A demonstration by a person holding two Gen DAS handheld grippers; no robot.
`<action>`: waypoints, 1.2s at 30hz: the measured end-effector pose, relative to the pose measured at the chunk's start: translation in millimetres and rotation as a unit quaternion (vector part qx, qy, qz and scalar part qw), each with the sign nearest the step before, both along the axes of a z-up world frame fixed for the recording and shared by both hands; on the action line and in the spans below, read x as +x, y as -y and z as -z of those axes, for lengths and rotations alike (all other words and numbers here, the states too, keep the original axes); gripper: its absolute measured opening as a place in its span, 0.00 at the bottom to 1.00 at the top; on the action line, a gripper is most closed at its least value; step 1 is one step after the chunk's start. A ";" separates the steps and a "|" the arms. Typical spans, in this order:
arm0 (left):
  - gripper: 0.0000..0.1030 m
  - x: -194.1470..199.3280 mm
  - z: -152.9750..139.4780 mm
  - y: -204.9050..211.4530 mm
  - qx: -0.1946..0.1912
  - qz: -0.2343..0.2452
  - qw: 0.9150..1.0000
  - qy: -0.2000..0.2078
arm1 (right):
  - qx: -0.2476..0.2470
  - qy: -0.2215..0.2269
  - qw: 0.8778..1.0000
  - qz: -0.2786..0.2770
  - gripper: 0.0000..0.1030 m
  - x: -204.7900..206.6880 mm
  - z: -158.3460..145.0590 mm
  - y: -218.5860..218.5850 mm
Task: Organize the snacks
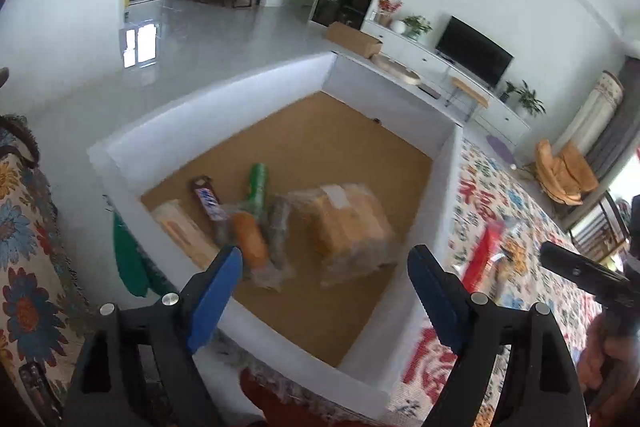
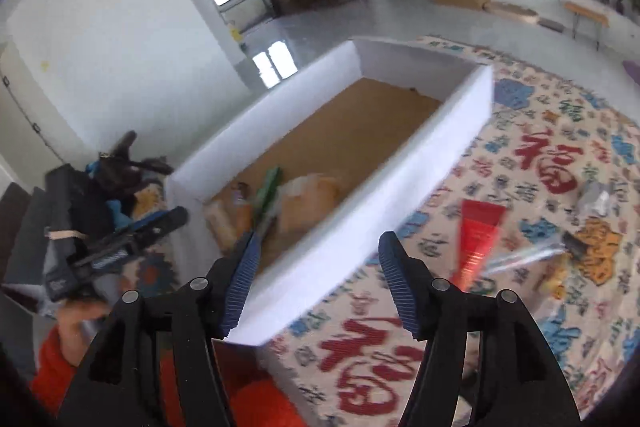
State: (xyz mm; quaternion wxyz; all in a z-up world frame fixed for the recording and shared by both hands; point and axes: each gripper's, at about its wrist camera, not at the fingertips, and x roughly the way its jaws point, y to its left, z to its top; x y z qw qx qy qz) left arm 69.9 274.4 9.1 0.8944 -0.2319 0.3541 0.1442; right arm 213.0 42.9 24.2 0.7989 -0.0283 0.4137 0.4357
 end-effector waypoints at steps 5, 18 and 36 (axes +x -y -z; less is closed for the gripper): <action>0.84 17.3 6.0 106.1 -0.029 0.143 0.989 0.004 | -0.099 0.071 0.985 0.120 0.64 14.0 50.2 113.9; 0.89 68.6 92.8 225.4 0.024 0.185 0.979 -0.083 | -0.153 0.043 0.939 0.304 0.64 3.6 139.2 290.0; 0.89 71.6 116.8 208.9 -0.014 0.167 0.981 -0.097 | -0.151 0.047 0.934 0.321 0.76 1.1 143.4 289.4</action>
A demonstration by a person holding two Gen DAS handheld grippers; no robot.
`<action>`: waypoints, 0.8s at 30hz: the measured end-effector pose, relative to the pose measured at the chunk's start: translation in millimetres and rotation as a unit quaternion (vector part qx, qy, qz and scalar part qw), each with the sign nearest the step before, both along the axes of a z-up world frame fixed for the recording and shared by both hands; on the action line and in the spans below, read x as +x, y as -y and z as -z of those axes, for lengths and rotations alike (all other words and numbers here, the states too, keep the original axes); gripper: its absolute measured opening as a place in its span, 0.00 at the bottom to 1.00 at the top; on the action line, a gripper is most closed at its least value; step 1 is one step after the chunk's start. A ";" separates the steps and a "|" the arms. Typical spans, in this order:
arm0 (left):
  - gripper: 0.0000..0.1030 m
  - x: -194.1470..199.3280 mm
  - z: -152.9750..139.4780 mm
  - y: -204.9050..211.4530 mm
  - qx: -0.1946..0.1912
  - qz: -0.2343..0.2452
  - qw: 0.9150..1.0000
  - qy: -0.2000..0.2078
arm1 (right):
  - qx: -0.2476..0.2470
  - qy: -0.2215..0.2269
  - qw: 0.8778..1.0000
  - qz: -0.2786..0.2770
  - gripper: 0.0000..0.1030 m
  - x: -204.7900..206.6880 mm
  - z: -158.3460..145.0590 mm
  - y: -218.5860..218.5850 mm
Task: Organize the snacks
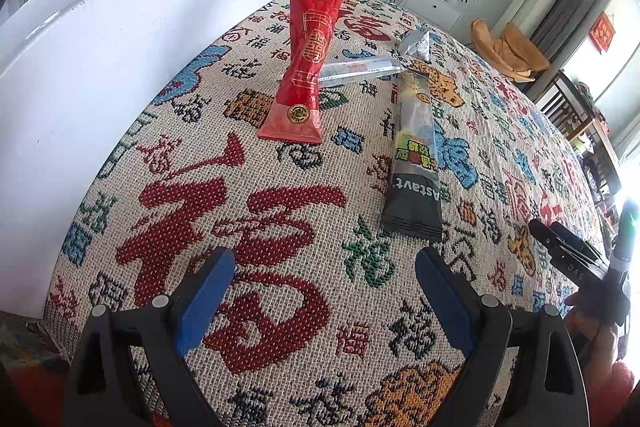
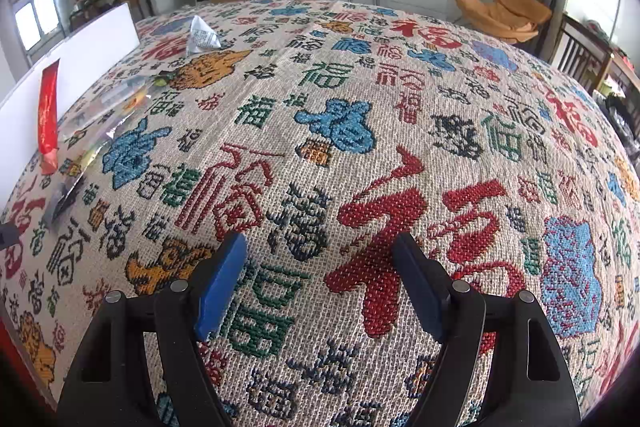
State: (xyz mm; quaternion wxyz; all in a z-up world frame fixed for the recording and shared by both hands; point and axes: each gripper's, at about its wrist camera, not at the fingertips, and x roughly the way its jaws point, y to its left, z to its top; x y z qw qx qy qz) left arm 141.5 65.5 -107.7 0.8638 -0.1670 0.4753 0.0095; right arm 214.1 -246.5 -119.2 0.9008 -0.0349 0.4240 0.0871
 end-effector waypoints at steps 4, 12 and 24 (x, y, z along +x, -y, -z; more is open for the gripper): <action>0.89 -0.2 -0.5 1.9 0.013 0.002 1.000 -0.004 | 0.000 0.000 1.000 0.000 0.76 0.2 -0.1 -0.3; 0.89 0.5 0.2 3.0 0.011 0.001 1.000 -0.003 | 0.000 0.000 1.000 0.000 0.76 0.2 0.0 -0.2; 0.89 -0.8 -0.5 0.5 0.003 -0.001 1.000 0.001 | 0.000 0.000 1.000 0.000 0.76 0.2 0.0 -0.3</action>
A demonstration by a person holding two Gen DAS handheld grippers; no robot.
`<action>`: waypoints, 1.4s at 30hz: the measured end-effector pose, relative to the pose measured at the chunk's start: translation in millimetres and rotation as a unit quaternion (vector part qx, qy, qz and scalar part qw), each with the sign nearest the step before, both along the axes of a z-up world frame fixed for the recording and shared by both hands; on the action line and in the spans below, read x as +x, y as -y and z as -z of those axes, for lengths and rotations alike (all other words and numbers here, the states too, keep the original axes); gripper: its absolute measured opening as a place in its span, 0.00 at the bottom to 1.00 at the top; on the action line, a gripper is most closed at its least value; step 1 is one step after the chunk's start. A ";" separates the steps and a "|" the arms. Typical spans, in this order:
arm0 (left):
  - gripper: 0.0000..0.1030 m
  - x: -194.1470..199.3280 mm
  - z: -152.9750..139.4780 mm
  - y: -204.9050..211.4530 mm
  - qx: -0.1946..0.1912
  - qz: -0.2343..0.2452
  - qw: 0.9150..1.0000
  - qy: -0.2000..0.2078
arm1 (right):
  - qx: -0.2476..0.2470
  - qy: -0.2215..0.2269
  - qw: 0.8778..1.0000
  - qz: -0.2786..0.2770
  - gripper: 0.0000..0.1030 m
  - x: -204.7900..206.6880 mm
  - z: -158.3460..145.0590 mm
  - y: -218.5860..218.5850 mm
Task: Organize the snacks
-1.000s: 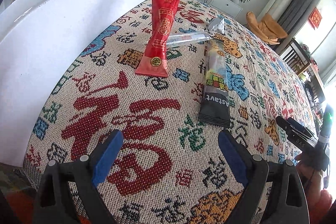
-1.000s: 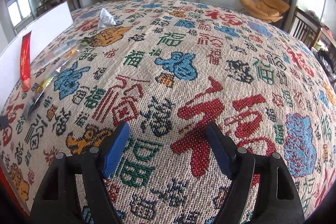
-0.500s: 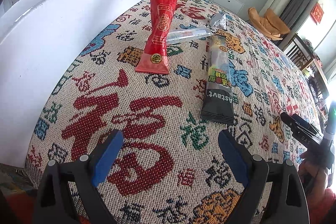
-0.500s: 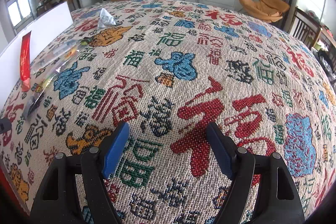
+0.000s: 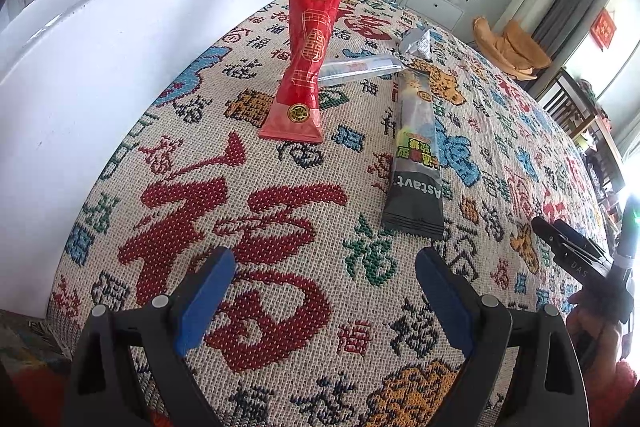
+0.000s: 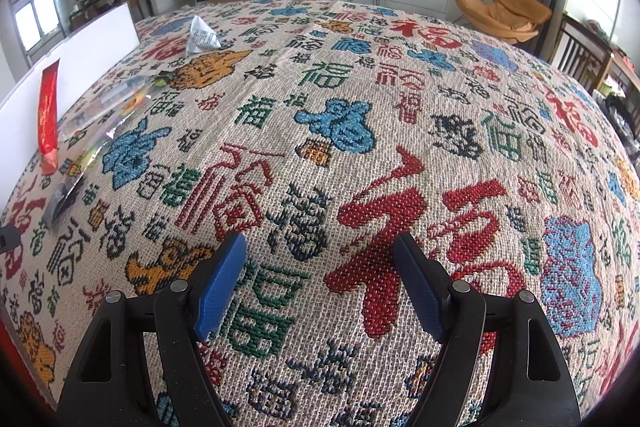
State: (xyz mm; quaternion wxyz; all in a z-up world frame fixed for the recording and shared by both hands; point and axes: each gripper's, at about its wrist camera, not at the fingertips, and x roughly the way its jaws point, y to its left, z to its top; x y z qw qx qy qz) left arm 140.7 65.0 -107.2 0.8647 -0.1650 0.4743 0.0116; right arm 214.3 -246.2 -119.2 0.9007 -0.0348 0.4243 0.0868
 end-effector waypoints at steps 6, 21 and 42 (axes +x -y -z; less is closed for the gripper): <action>0.89 -1.5 -0.9 -1.4 -0.003 -0.001 1.000 0.003 | 0.000 0.000 1.000 0.000 0.76 0.1 0.0 -0.3; 0.89 -12.6 -12.0 -8.8 -0.019 -0.009 0.999 0.040 | 0.000 0.000 1.000 0.000 0.76 0.1 0.1 -0.1; 0.89 -26.3 -21.5 -25.3 -0.037 -0.054 0.994 0.082 | 0.059 -0.067 0.986 -0.140 0.76 46.9 -36.9 -160.3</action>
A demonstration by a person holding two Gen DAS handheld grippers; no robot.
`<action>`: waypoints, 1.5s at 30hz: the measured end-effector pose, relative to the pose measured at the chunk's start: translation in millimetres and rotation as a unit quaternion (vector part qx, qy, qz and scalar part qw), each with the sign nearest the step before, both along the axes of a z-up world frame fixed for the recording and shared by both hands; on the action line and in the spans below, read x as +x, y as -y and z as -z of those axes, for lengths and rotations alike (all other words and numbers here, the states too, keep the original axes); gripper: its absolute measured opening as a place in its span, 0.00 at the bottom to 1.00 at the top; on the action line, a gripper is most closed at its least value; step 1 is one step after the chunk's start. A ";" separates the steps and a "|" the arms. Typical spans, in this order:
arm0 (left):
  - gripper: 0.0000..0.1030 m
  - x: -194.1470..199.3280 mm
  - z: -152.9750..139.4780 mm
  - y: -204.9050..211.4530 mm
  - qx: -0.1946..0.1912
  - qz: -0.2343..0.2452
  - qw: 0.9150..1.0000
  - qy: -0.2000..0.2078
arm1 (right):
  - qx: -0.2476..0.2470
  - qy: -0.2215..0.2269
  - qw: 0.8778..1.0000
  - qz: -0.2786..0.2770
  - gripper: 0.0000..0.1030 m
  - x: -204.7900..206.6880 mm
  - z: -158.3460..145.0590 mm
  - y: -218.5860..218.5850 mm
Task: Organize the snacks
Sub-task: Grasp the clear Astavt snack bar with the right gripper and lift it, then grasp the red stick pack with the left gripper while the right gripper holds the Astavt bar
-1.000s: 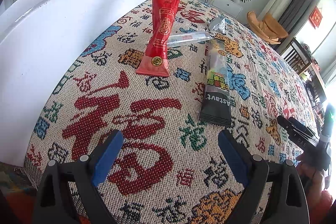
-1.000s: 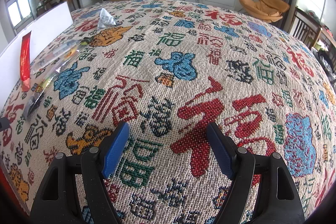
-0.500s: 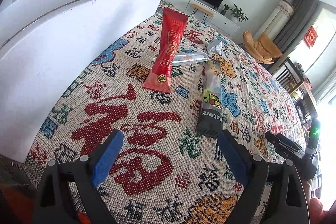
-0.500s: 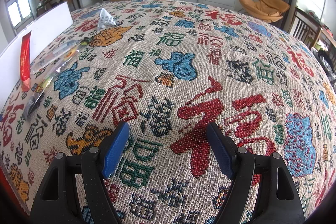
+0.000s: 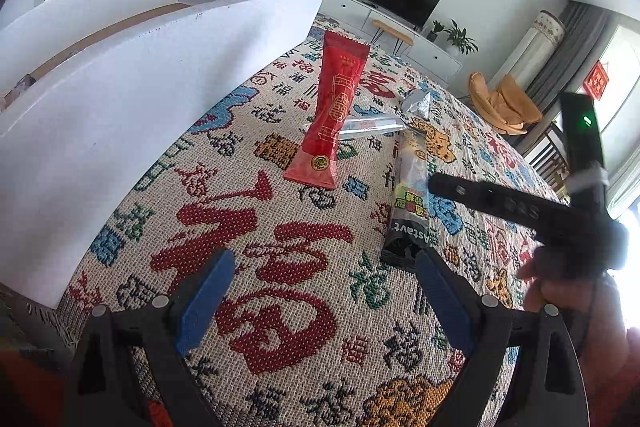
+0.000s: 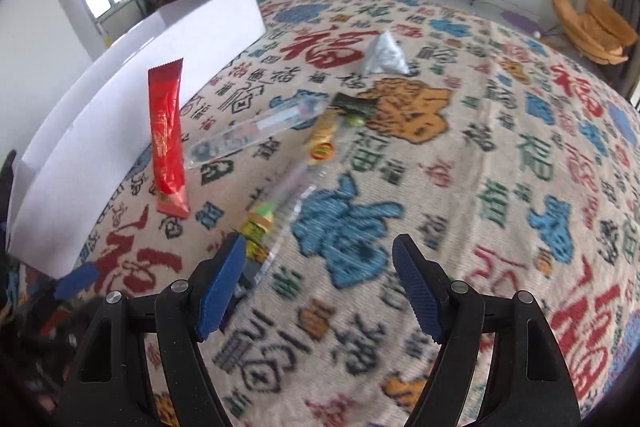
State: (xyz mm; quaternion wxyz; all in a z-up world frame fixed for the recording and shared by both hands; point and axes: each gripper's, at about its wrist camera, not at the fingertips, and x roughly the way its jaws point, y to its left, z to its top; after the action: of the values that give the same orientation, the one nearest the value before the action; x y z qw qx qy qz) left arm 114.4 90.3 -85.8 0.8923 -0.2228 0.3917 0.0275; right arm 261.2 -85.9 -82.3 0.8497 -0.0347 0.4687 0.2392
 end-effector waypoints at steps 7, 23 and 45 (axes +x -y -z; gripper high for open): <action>0.89 -3.3 -0.4 -5.4 -0.008 -0.008 1.000 0.006 | -0.106 0.001 0.994 0.003 0.72 15.1 30.5 -71.4; 0.89 2.0 2.6 0.3 -0.002 0.002 1.000 -0.007 | -0.056 0.046 0.992 0.099 0.09 -19.5 -18.7 99.0; 0.89 13.0 12.3 6.2 -0.004 0.020 0.999 -0.037 | -0.063 0.066 0.984 0.155 0.76 -41.7 37.5 147.3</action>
State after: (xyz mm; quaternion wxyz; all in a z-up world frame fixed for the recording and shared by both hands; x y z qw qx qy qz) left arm 127.3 84.1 -98.1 0.8765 -0.2176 0.4292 0.0167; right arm 219.5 -233.2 -119.8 0.9015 -0.0307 0.4258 0.0714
